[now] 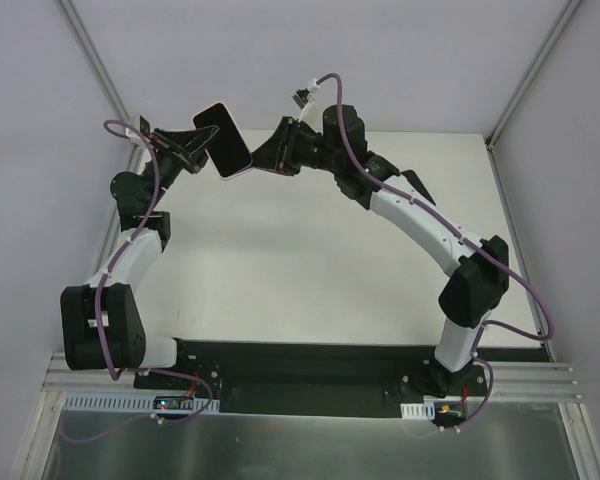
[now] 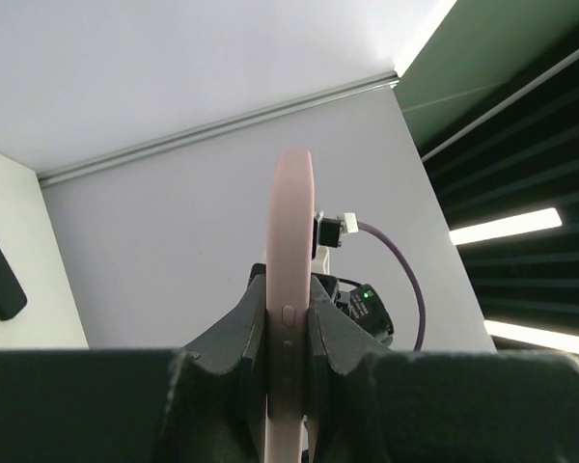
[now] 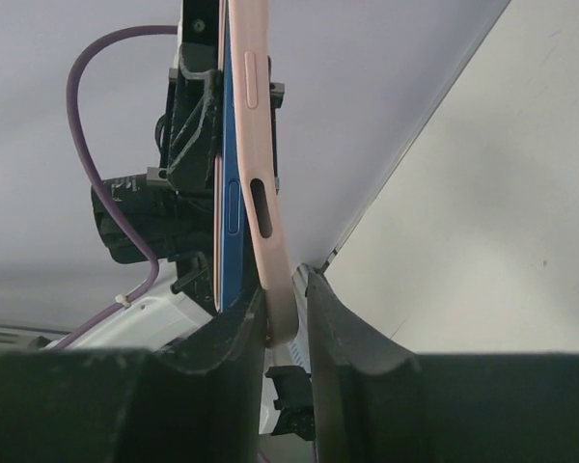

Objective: Take the phone out of the phone case
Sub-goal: Remove the phone case from the phone.

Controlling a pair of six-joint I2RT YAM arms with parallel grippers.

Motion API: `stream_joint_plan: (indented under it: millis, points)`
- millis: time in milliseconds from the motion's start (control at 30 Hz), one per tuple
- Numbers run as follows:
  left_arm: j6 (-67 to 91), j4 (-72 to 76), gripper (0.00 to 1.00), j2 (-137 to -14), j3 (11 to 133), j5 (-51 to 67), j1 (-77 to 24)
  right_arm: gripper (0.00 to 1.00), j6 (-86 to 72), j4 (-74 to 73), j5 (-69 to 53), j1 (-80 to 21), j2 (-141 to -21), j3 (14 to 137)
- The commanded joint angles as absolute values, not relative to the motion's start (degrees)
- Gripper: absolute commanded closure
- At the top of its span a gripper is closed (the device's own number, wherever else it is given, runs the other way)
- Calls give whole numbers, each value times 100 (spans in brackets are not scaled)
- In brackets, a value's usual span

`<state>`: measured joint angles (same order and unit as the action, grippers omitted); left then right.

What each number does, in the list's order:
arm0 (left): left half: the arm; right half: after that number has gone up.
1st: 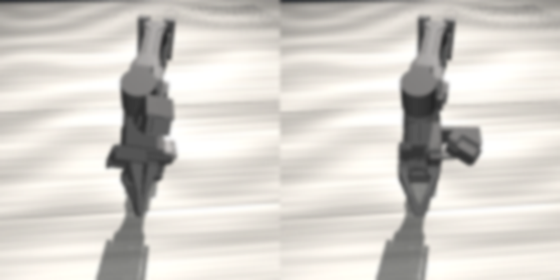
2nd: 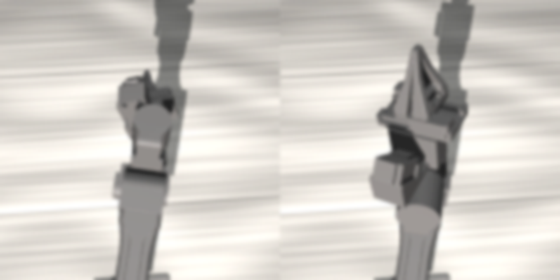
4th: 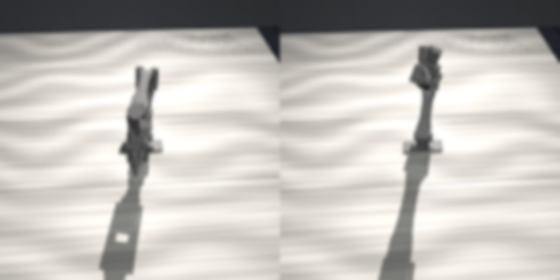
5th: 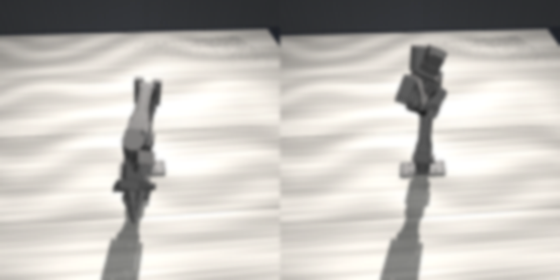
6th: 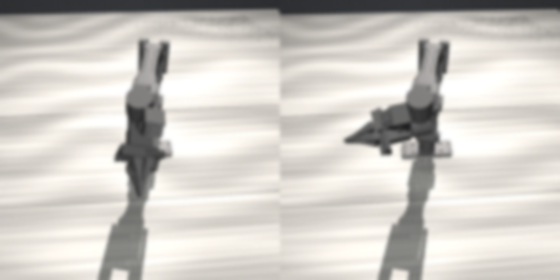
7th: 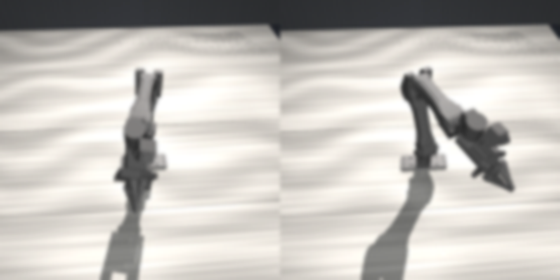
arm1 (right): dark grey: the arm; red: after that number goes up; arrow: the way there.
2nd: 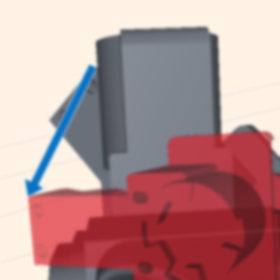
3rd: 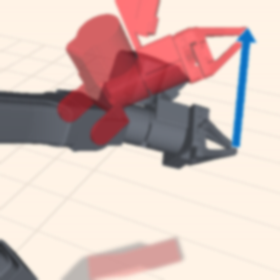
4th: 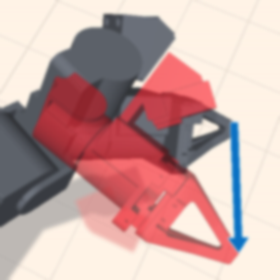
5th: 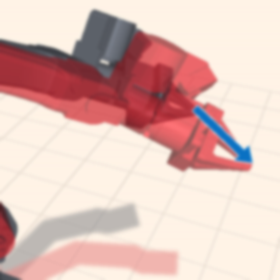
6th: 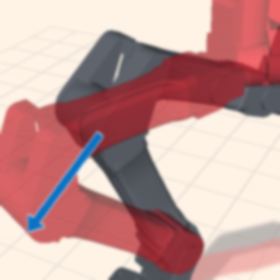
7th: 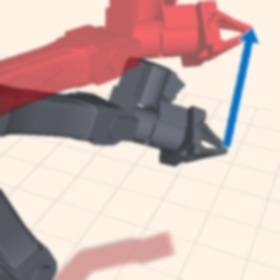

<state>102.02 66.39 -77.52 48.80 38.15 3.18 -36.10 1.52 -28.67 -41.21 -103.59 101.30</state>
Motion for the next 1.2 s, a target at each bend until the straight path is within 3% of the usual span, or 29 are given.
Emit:
stream_joint_plan:
  millis: [0,267,567,733,767,800,1033,1067,1167]
  points:
    - [10881,8402,100,-7189,5063,4465,-229,70,-3647,315,-2909,-4483,-10714,9932]
    - [10653,8323,100,-7207,4799,4430,-316,64,-4596,1968,-3384,-4509,-10846,9457]
    - [10029,7902,100,-7031,4202,4544,-589,68,-4333,1609,-3015,-4509,-10749,9483]
    - [9651,7533,100,-6935,4113,4553,-738,82,-4359,1521,-2971,-4509,-10811,9598]
    - [9598,7480,100,-6926,4113,4561,-756,94,-4351,1486,-2971,-4509,-10802,9580]
    - [9502,7401,100,-6926,4113,4579,-756,99,-4307,1451,-2962,-4509,-10784,9571]
    - [8606,6489,100,-6978,4254,4956,-756,98,-3781,643,-2532,-4386,-10214,9028]
    - [8378,6365,96,-6996,4297,5018,-756,99,-3727,563,-2462,-4360,-10135,8818]
    - [8052,5996,44,-7040,4377,5238,-756,99,-3490,317,-2172,-4228,-9801,8317]
